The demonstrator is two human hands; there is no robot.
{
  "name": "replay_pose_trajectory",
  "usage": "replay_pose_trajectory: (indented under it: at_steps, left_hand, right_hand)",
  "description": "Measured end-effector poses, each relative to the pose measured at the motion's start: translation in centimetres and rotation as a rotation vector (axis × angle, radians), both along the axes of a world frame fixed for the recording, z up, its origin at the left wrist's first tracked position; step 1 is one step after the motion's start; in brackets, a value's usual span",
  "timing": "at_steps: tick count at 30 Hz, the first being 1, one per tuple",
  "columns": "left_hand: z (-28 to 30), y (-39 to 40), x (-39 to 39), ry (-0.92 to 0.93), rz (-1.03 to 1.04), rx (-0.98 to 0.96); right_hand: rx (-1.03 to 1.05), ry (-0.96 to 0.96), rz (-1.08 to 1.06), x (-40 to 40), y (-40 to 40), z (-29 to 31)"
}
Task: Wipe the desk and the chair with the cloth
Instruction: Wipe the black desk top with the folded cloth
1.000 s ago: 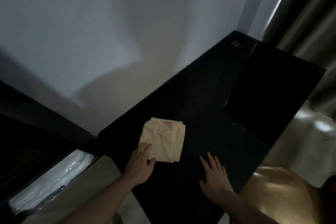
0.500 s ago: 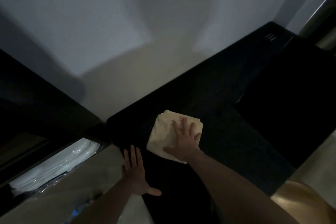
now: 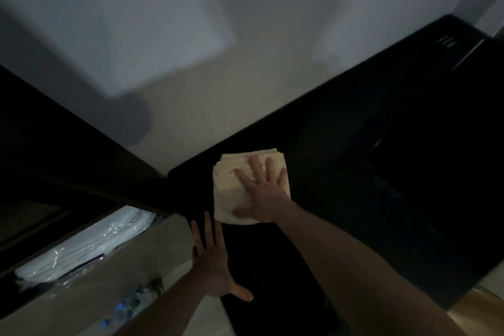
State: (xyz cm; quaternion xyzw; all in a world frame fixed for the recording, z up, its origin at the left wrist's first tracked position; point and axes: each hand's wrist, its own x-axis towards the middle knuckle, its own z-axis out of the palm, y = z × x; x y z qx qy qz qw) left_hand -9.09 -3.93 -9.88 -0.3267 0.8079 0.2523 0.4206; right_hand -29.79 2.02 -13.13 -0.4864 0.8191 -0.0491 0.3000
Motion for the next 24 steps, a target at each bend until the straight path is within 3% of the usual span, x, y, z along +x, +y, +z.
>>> replay_pose_trajectory:
  at_steps: [6, 13, 15, 17, 24]
  left_hand:
    - [-0.3, 0.5, 0.7, 0.049, -0.061, -0.037]
    - [-1.2, -2.4, 3.9, 0.261, -0.243, -0.188]
    - [-0.6, -2.3, 4.8, 0.323, -0.275, -0.222]
    - [1.0, -1.6, 5.3, 0.311, -0.18, -0.146]
    - [0.5, -0.9, 5.7, 0.36, -0.162, -0.202]
  right_hand:
    - [0.004, -0.007, 0.042, 3.5, 4.9, 0.1]
    - [0.08, 0.006, 0.073, 10.4, 13.7, 1.1]
    - [0.083, -0.004, 0.043, 12.0, 15.7, 1.2]
    - [0.104, -0.034, 0.003, 13.2, 16.5, 1.8]
    - [0.141, -0.139, -0.304, 16.5, 12.9, 4.3]
